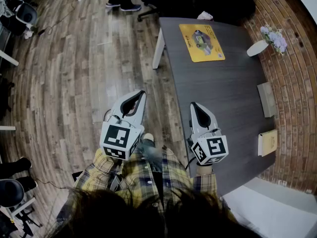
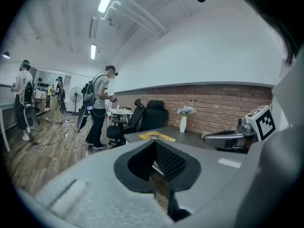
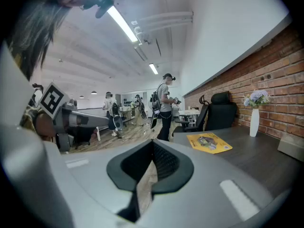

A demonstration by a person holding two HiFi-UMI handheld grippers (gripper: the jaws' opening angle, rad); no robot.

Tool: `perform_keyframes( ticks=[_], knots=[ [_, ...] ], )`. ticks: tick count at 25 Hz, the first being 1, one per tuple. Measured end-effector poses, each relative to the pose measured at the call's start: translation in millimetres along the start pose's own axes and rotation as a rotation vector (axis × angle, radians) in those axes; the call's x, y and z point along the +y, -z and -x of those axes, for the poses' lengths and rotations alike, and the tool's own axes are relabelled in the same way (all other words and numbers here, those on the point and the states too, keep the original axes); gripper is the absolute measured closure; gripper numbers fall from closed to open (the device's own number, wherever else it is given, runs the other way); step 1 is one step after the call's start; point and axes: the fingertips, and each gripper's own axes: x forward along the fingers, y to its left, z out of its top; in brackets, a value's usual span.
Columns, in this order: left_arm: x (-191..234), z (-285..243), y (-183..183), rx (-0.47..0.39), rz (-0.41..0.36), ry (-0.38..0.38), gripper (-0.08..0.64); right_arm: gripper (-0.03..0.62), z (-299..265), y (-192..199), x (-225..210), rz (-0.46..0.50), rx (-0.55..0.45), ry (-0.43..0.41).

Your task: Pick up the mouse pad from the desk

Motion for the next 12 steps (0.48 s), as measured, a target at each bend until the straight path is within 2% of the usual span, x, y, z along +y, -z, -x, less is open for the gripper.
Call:
perform_keyframes(
  ticks=[10, 12],
  knots=[
    [-16.9, -9.4, -1.8, -0.03, 0.002, -0.074, 0.554, 0.581, 13.8, -3.3, -27.1, -0.032, -0.02, -0.042],
    [-13.4, -10.8, -0.3, -0.033, 0.014, -0.09, 0.491, 0.56, 13.6, -4.4, -31.8, -0.045, -0.026, -0.049]
  ],
)
